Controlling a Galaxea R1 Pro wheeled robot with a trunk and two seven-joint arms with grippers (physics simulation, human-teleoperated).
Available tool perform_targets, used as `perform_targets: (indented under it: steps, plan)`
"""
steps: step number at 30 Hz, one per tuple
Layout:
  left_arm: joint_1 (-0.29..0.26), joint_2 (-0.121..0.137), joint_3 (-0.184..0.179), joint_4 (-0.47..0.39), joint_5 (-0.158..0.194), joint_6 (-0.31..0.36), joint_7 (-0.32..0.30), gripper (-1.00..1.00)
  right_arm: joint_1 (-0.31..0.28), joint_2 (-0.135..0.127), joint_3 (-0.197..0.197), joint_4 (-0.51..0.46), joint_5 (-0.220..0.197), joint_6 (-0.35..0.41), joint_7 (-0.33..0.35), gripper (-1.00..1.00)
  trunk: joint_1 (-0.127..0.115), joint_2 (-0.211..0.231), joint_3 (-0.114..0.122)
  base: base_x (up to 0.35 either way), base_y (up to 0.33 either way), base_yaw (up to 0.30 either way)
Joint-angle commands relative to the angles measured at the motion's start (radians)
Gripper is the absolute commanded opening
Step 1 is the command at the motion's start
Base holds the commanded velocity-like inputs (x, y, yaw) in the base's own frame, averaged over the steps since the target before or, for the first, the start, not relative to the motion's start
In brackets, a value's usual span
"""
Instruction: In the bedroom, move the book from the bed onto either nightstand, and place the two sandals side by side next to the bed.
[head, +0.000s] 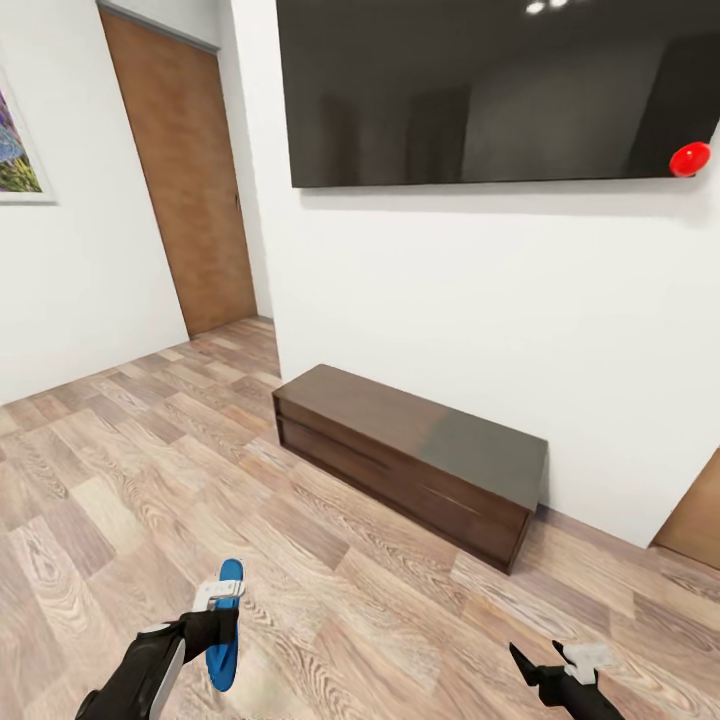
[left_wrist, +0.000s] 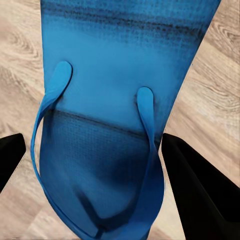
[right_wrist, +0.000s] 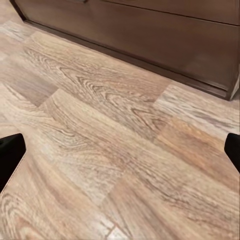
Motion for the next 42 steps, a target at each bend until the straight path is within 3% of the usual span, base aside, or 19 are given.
perform_targets:
  steps: [1, 24, 32, 42]
  plan:
    - [-0.001, -0.001, 0.005, -0.001, -0.012, 0.003, -0.009, -1.0, 0.0, 0.0, -0.004, 0.001, -0.006, 0.001, 0.01, 1.0, -0.004, 0.007, 0.001, 0.0, 0.0, 0.245]
    - [-0.001, -0.001, 0.006, -0.001, -0.012, 0.003, -0.009, -1.0, 0.0, 0.0, -0.004, 0.002, -0.006, 0.001, 0.01, 1.0, -0.092, 0.168, 0.053, 0.0, 0.0, 0.239]
    - [-0.001, -0.001, 0.006, -0.001, -0.012, 0.003, -0.009, -1.0, 0.0, 0.0, -0.004, 0.002, -0.006, 0.001, 0.01, 1.0, -0.092, 0.168, 0.045, 0.0, 0.0, 0.233]
    - [-0.001, -0.001, 0.006, -0.001, -0.012, 0.003, -0.009, -1.0, 0.0, 0.0, -0.004, 0.002, -0.006, 0.001, 0.01, 1.0, -0.131, 0.238, 0.067, 0.0, 0.0, 0.233]
